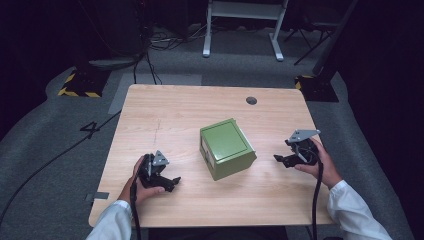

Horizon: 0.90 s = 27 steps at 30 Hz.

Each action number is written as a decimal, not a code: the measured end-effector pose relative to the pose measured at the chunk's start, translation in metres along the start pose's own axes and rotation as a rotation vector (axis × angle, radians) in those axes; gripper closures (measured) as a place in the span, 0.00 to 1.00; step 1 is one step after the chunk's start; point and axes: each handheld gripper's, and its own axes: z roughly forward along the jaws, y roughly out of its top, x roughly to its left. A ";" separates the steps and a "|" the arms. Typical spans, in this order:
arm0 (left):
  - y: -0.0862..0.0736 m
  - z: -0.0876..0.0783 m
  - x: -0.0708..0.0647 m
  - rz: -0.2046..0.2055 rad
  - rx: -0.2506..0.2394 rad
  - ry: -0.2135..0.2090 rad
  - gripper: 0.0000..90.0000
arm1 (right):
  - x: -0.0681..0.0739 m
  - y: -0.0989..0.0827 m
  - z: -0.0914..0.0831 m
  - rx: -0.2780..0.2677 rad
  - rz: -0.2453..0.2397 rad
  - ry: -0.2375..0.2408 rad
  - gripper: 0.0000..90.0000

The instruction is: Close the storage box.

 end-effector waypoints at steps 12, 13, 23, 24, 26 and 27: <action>0.000 0.000 0.000 -0.003 0.000 -0.001 0.00 | 0.005 -0.038 -0.008 0.029 -0.017 -0.021 0.23; 0.000 0.000 0.000 -0.003 0.000 -0.001 0.00 | 0.005 -0.042 -0.008 0.027 -0.011 -0.020 0.23; 0.000 0.000 0.000 -0.003 0.000 -0.001 0.00 | 0.003 -0.079 -0.012 0.023 0.054 -0.026 0.23; 0.000 0.000 0.000 -0.003 0.000 -0.001 0.00 | 0.003 -0.083 -0.013 0.020 0.064 -0.026 0.23; 0.000 0.000 0.000 -0.003 0.000 -0.001 0.00 | 0.002 -0.091 -0.014 0.012 0.084 -0.032 0.23; 0.000 0.000 0.000 -0.003 0.000 -0.001 0.00 | 0.002 -0.094 -0.015 0.010 0.093 -0.034 0.22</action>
